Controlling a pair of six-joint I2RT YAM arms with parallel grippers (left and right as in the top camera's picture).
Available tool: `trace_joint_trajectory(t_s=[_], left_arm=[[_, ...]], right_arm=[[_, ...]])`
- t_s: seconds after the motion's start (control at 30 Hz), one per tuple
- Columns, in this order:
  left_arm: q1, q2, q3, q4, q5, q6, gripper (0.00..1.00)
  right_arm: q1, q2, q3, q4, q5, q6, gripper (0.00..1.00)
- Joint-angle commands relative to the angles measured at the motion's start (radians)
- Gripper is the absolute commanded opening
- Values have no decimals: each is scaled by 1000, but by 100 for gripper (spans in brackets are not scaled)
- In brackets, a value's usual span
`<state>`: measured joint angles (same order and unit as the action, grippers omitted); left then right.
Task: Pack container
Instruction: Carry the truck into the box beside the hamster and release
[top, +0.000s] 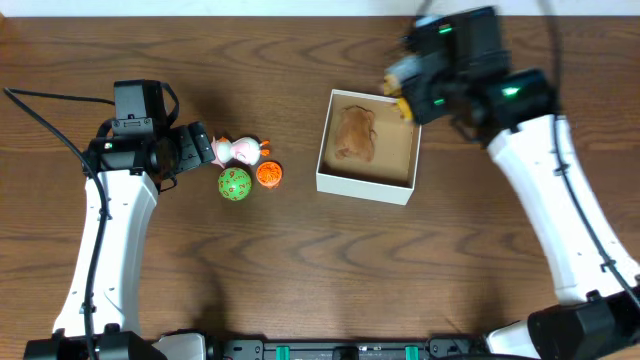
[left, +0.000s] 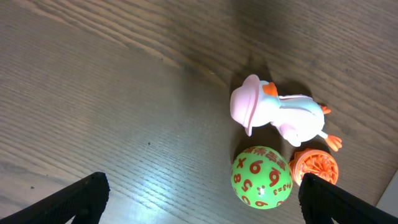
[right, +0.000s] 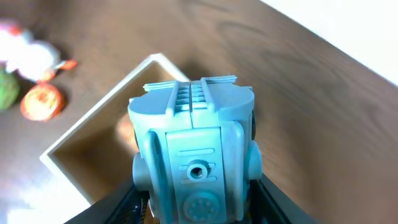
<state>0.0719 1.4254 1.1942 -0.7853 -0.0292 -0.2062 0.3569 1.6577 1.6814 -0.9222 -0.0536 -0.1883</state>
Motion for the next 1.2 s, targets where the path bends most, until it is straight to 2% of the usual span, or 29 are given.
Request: trace_joint_trajectory(t_s=[0.0, 0.27, 0.43, 0.67, 0.87, 0.93, 0.97, 1.03, 1.17], left_arm=[[4, 5, 18, -3, -1, 2, 98], [4, 5, 18, -3, -1, 2, 98], [3, 5, 18, -3, -1, 2, 98], [4, 5, 18, -3, -1, 2, 98], [4, 5, 18, -3, -1, 2, 98], [4, 5, 18, -3, -1, 2, 98], [4, 5, 18, -3, -1, 2, 98], [4, 5, 18, -3, -1, 2, 98], [4, 5, 18, -3, -1, 2, 98]], right_arm=[[47, 59, -2, -2, 5, -217, 1], [16, 247, -2, -8, 3, -529, 1], [-11, 348, -2, -6, 8, -658, 1], [-45, 438, -2, -4, 96, -719, 3], [-70, 457, -2, -3, 177, -752, 18], [-71, 455, -1, -1, 188, -752, 20], [-68, 454, 1, -1, 186, -750, 24], [-59, 447, 1, 1, 180, -742, 99], [-28, 414, 3, 22, 181, -653, 99]])
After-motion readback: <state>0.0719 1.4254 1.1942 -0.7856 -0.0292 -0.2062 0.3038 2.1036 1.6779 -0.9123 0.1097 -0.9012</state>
